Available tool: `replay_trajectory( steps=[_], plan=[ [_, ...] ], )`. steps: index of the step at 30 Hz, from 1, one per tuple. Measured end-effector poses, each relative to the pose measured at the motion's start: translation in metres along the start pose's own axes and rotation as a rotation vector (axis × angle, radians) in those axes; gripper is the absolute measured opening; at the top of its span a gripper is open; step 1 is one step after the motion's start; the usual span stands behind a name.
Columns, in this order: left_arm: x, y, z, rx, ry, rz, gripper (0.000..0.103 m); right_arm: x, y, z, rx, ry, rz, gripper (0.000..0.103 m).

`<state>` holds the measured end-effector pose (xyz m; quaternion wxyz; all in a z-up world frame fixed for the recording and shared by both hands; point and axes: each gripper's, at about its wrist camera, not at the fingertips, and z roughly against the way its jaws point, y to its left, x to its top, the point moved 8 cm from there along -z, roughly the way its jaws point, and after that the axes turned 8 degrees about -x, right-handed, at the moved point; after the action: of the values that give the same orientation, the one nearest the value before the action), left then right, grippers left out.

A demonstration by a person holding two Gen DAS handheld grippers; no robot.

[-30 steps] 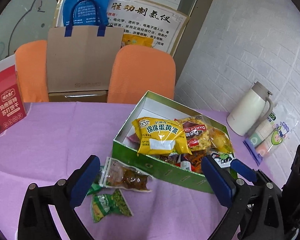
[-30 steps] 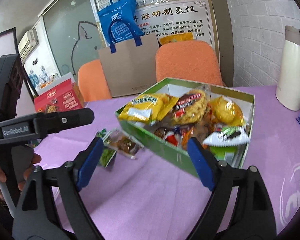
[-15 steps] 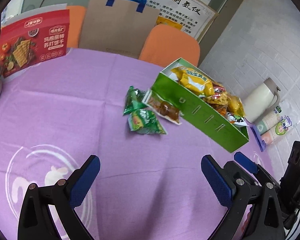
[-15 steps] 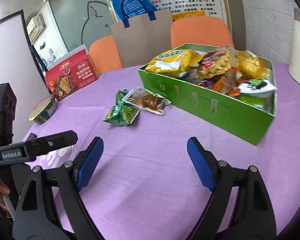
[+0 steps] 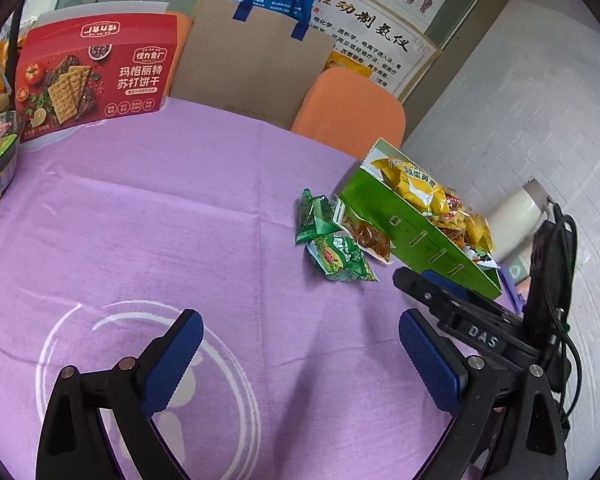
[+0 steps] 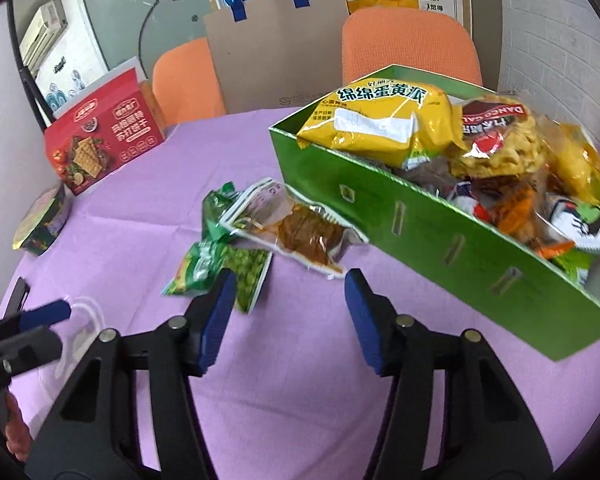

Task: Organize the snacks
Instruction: 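Move both open tools down onto the clear bag of brown snack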

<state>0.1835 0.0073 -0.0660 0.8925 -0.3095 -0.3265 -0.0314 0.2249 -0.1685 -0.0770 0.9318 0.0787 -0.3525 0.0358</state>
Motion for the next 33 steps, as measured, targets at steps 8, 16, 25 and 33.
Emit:
replay_trajectory(
  steps=[8,16,25,33],
  plan=[
    [-0.004,0.008,-0.017,-0.030,0.059,-0.016,0.081,0.023,-0.004,-0.034,-0.030,-0.001,-0.011,0.057],
    [-0.003,0.012,-0.029,-0.042,0.081,-0.011,0.081,0.006,0.014,-0.043,0.066,0.057,0.030,0.030],
    [-0.003,0.011,-0.035,-0.043,0.096,-0.010,0.081,0.002,0.029,-0.012,0.058,-0.015,0.114,0.029],
    [0.005,0.005,-0.027,-0.040,0.070,-0.023,0.081,0.023,0.039,-0.044,0.037,0.026,0.148,0.054]
  ],
)
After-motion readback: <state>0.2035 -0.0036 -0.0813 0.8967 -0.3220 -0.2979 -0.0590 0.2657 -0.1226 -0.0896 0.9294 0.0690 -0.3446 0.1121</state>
